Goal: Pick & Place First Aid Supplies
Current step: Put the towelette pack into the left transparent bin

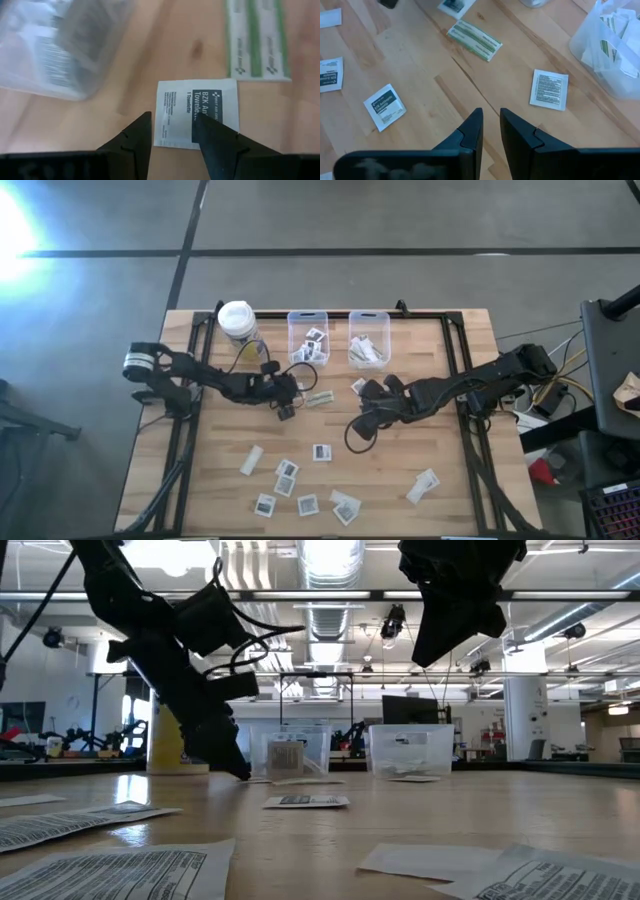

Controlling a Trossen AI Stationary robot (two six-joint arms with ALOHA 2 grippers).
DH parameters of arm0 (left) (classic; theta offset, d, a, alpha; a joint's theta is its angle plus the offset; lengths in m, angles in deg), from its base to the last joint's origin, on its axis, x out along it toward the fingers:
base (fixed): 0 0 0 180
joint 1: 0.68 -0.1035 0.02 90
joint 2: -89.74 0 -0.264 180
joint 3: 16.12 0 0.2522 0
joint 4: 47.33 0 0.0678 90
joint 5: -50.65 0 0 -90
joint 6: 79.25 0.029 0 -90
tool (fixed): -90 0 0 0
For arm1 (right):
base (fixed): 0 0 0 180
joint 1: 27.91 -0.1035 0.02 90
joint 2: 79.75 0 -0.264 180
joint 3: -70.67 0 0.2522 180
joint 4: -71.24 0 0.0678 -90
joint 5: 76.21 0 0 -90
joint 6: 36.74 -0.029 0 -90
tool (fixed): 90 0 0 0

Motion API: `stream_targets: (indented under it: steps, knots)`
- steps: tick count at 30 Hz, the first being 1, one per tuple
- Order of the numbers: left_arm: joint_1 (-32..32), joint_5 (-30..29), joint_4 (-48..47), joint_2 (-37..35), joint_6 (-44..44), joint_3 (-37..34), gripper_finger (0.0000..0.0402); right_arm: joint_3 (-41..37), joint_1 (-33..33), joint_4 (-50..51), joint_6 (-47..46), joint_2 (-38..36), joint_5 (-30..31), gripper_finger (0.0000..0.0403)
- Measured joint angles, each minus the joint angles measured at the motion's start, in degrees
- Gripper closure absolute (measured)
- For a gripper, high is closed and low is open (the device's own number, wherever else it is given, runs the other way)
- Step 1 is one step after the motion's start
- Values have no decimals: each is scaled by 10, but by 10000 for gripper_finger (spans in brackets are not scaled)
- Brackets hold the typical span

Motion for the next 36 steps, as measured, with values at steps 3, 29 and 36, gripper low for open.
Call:
stream_targets:
  steps: [3, 29, 36]
  knots:
    - [3, 50, -24, -16, 0, 0, 251, 0, 0, 0, 0, 0, 0, 339]
    - [194, -24, -87, -112, 35, -2, 280, -2, -1, -4, -5, 0, 0, 339]
    - [205, -71, -9, -48, 30, 0, 280, -2, -1, -6, -5, 0, 0, 339]
